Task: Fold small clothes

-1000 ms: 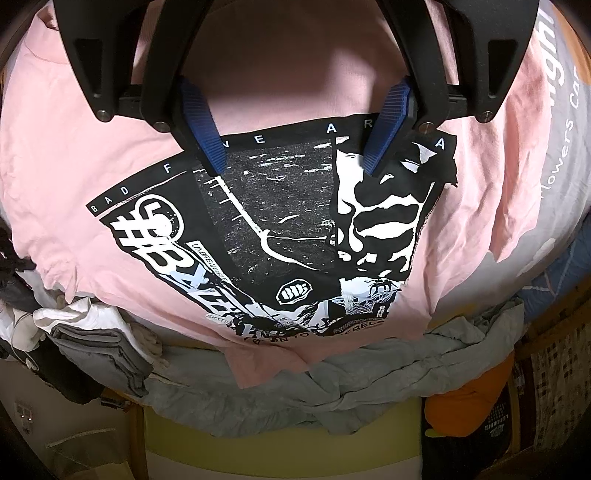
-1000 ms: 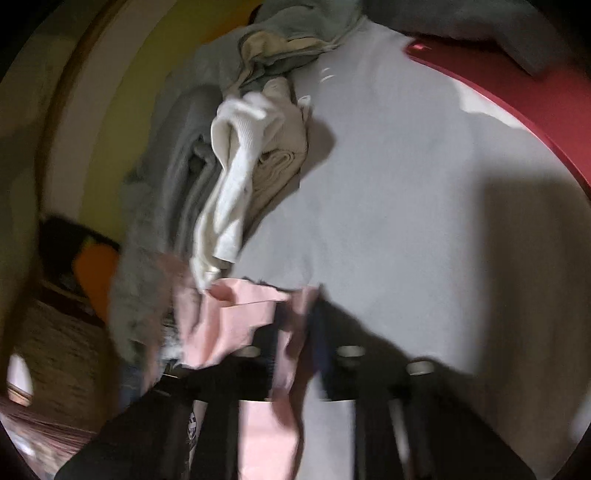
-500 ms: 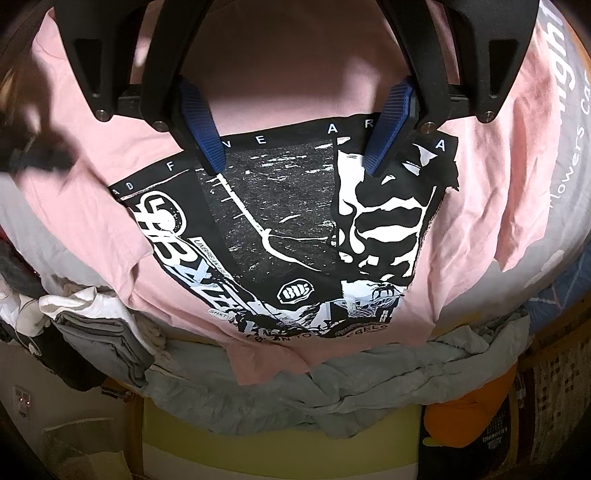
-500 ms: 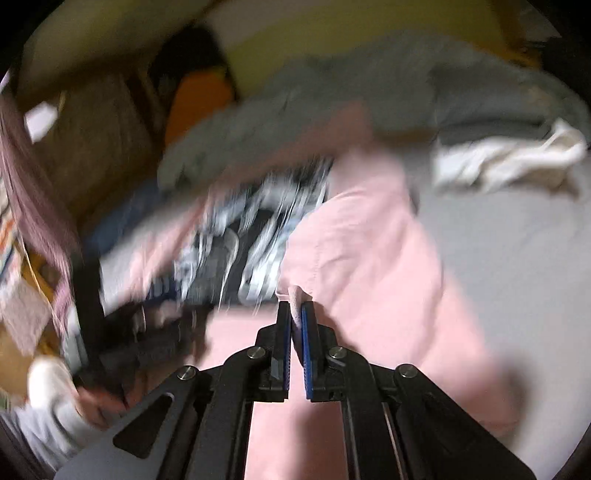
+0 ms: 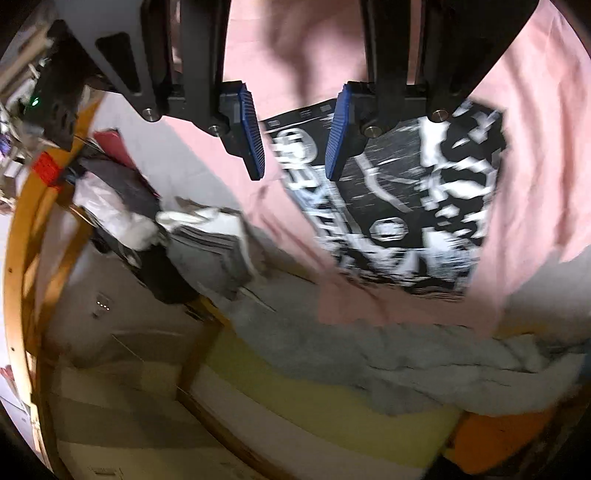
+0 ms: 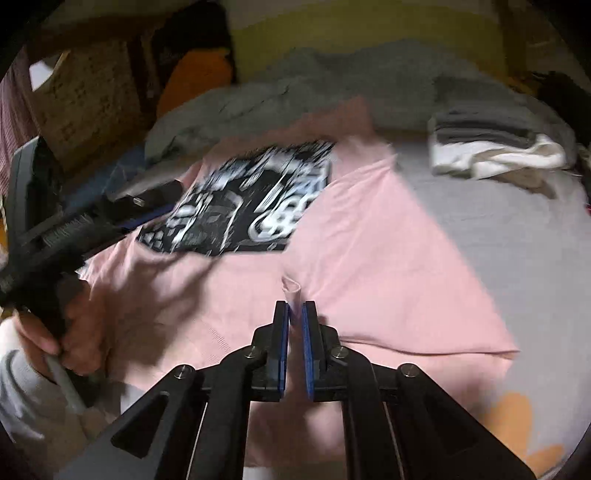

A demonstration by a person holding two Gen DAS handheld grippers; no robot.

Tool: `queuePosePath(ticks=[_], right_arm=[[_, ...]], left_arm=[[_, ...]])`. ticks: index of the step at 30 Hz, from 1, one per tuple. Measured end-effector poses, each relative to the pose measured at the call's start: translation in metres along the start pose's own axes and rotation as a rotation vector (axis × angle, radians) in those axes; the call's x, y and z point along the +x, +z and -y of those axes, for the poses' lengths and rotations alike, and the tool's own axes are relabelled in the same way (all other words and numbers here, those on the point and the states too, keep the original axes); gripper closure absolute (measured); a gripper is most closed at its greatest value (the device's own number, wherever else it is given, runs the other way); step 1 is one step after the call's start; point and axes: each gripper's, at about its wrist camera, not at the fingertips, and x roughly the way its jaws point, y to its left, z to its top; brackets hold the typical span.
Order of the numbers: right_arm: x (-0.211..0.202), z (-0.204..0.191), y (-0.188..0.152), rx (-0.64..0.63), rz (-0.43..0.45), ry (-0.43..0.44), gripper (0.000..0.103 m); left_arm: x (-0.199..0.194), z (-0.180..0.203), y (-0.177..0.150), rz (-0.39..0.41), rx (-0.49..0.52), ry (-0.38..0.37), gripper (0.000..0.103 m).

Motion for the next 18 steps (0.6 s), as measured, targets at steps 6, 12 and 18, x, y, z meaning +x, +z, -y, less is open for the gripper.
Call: queuePosePath(ticks=[6, 12, 18], right_arm=[[-0.014, 0.016, 0.007, 0.080, 0.065, -0.020, 0.096], [-0.005, 0.033, -0.001, 0.110, 0.005, -0.064, 0.096], [0.007, 0.069, -0.006, 0.240, -0.095, -0.069, 0.096]], left_arm=[[0.080, 0.029, 0.015, -0.295, 0.067, 0.030, 0.068], [0.134, 0.004, 0.007, -0.365, -0.110, 0.011, 0.068], [0.128, 0.004, 0.006, -0.276, -0.095, 0.047, 0.070]])
